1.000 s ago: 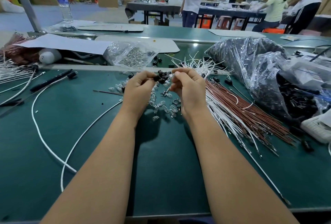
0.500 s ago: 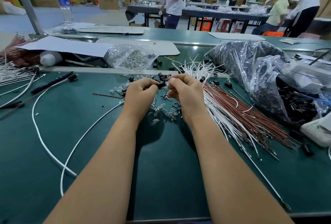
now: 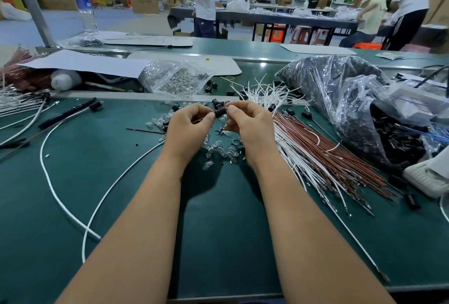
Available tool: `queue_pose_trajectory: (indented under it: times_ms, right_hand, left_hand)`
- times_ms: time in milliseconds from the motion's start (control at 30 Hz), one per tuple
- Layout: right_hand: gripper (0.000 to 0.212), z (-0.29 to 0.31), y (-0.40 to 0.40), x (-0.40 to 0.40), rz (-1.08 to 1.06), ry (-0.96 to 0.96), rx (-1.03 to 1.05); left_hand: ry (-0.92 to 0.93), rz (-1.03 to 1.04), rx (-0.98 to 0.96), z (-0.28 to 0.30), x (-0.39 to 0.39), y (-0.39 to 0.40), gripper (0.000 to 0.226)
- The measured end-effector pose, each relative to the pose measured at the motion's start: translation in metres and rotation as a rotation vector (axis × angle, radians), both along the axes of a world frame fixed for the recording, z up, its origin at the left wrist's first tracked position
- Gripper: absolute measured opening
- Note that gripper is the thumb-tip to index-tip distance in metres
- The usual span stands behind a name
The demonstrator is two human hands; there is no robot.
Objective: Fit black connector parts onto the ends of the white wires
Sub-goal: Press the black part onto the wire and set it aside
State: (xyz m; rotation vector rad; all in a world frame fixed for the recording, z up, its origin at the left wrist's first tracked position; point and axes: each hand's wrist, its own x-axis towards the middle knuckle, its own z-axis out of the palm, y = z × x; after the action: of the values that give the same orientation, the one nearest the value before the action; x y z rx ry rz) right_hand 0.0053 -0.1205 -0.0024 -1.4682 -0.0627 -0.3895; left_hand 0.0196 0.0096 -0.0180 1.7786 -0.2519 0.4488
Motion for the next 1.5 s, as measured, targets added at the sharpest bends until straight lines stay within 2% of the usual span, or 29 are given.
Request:
queue_pose_trajectory:
  times_ms: [233,433,667,833,1033,1200,1367,1500]
  right_hand:
    - [0.019,-0.0022,-0.0009,0.0045,0.045,0.087,0.102]
    - [0.015,-0.0044,0.0009,0.0059,0.034,0.141,0.138]
    - [0.017,-0.0073,0.0036,0.0049,-0.094,0.100,-0.018]
    - [0.022,-0.0090,0.0040,0.0054,-0.081,0.144,0.003]
    - [0.017,-0.0086,0.0046,0.0047,-0.146,0.081,-0.091]
    - [0.020,-0.0091,0.0065,0.0030,-0.091,0.136,0.013]
    - [0.020,-0.0096,0.0063,0.0037,-0.075,0.167,-0.009]
    - [0.020,-0.0075,0.0037,0.0054,-0.015,0.221,0.077]
  left_hand:
    - [-0.031,0.013,0.102,-0.0018,0.0020,-0.0001,0.004]
    - [-0.026,0.000,0.111,-0.0014,0.0004,0.0002,0.004]
    - [-0.010,0.000,0.091,-0.0026,0.0011,-0.0002,0.003]
    - [-0.014,-0.001,0.065,-0.0026,0.0011,0.0007,0.004]
    - [-0.010,-0.002,0.048,-0.0038,0.0013,0.0001,0.009]
    - [0.003,-0.016,0.038,-0.0035,0.0012,0.0019,0.007]
    - [0.041,-0.038,0.019,-0.0026,0.0002,0.0028,0.010]
    - [0.043,-0.055,0.010,-0.0009,-0.0017,0.0035,0.007]
